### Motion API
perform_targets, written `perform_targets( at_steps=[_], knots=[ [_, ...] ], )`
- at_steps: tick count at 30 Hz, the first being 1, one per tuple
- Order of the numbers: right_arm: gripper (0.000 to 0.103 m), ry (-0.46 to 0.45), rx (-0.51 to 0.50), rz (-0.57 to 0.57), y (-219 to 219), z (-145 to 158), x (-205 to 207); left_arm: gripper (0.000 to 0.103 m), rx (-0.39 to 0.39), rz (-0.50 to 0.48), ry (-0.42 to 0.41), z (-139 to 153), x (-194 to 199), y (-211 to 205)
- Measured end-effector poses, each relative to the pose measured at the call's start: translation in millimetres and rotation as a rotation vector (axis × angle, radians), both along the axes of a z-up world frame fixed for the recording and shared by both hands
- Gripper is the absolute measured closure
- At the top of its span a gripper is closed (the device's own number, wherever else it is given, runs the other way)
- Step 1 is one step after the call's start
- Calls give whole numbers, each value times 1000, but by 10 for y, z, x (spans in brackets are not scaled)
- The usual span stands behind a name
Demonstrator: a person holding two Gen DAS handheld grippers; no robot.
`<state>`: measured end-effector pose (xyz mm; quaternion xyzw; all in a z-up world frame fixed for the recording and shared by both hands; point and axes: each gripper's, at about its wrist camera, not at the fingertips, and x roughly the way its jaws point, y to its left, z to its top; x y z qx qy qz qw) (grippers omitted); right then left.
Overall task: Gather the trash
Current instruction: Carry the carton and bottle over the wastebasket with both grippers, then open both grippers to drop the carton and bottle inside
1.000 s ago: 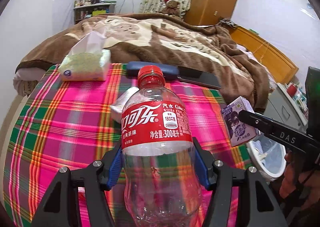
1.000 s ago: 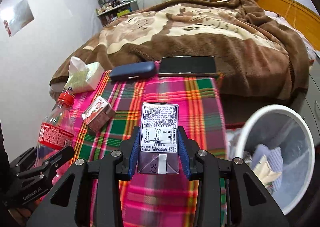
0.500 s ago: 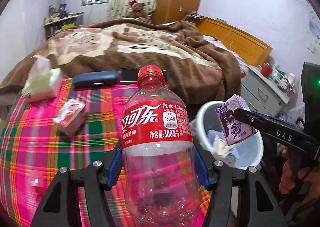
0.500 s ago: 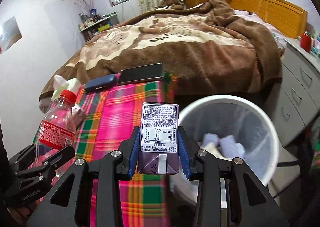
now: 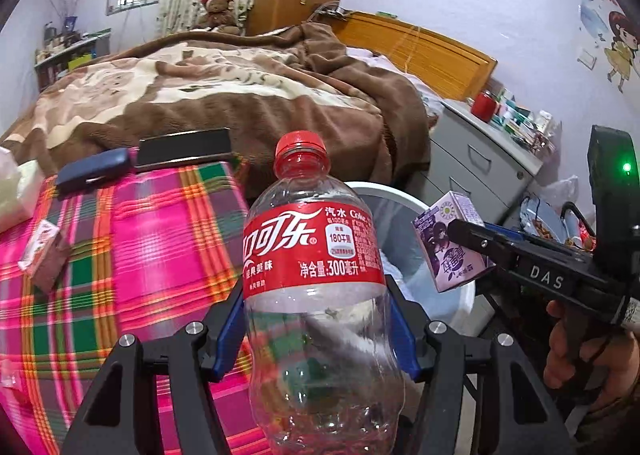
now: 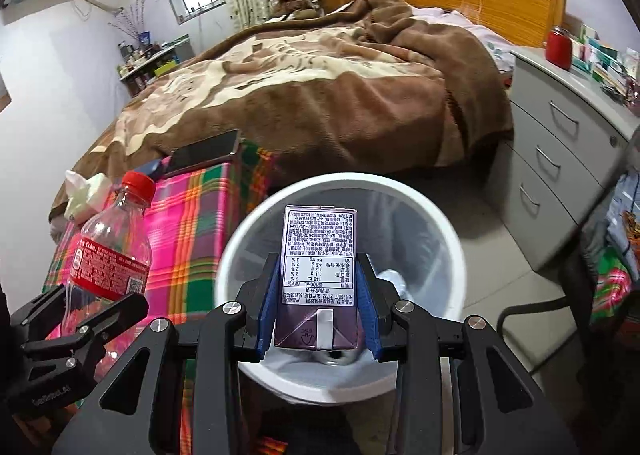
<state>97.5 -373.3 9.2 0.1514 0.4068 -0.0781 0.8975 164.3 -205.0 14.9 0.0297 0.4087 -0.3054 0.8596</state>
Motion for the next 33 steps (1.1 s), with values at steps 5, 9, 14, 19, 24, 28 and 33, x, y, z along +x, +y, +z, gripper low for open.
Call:
perform_targets(
  at_steps=[5,9,14,19,24,28,33],
  knots=[
    [66,19,-5,-17,-162,-139,-41,41,-4,-47,24,-99,-1,-299],
    [66,44,7,-24,-287,-239,-66,41,3,-75,39,-191,13,-507],
    [66,72,14,-27,-374,-339,-60,41,14,-94,63,-306,74,-688],
    [66,81,24,-30,-448,-395,-30,41,34,-97,80,-424,175,-815],
    [66,92,17,-21,-485,-444,15,40,39,-103,91,-506,278,-900],
    [64,80,9,-37,-526,-463,23,31,32,-110,72,-516,290,-943],
    [49,56,54,-40,-569,-456,4,29,-1,-92,72,-505,307,-893]
  ],
)
